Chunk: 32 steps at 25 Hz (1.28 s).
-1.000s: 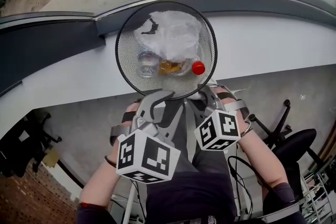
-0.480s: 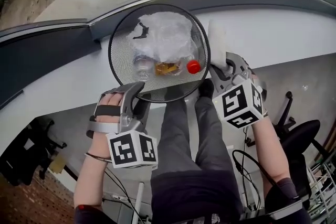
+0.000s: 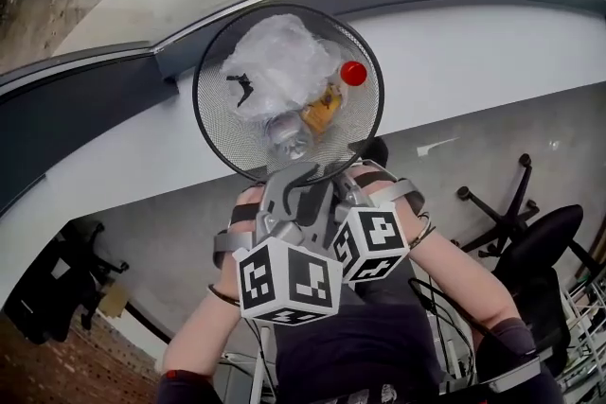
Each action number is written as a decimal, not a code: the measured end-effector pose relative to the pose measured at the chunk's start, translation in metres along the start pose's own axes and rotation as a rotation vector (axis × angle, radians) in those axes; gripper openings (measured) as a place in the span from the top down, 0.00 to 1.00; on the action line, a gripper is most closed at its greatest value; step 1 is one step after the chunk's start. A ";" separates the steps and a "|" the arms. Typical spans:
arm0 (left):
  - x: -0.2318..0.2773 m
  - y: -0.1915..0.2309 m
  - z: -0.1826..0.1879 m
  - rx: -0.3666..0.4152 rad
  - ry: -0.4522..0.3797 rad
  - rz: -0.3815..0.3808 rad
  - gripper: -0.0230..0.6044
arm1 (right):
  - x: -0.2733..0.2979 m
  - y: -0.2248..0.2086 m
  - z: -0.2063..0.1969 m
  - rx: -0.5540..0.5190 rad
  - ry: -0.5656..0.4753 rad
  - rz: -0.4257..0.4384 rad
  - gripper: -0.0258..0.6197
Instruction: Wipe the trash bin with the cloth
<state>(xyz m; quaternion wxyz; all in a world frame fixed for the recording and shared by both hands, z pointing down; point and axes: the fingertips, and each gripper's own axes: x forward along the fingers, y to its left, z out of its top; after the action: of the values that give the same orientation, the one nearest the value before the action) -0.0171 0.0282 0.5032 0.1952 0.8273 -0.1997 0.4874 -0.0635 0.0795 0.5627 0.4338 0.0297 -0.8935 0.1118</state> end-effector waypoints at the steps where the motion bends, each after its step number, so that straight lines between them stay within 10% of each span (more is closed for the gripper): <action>1: 0.001 -0.002 0.005 -0.018 -0.020 -0.010 0.87 | 0.004 0.003 0.005 0.008 -0.015 0.017 0.87; 6: -0.012 0.006 0.000 -0.001 -0.045 -0.061 0.87 | -0.004 -0.025 -0.024 0.012 0.043 -0.054 0.87; 9: -0.036 0.015 -0.021 0.174 0.020 -0.041 0.84 | -0.033 -0.060 -0.048 0.109 0.045 -0.145 0.87; 12: -0.048 0.042 -0.065 0.406 0.172 0.070 0.59 | -0.059 -0.099 -0.068 0.211 0.060 -0.265 0.87; 16: -0.030 0.075 -0.080 0.613 0.228 0.228 0.58 | -0.070 -0.127 -0.075 0.375 0.040 -0.354 0.87; 23: -0.025 0.072 -0.076 0.329 0.213 0.201 0.71 | -0.027 -0.097 -0.046 0.292 0.024 -0.221 0.87; 32: -0.003 0.016 0.000 -0.186 -0.061 -0.005 0.86 | -0.007 -0.013 0.012 0.305 -0.160 0.094 0.87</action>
<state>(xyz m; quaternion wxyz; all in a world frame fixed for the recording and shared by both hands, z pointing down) -0.0268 0.0156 0.5027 0.2663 0.8204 -0.2479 0.4410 -0.0664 0.0638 0.5524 0.3463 0.0621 -0.8983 0.2633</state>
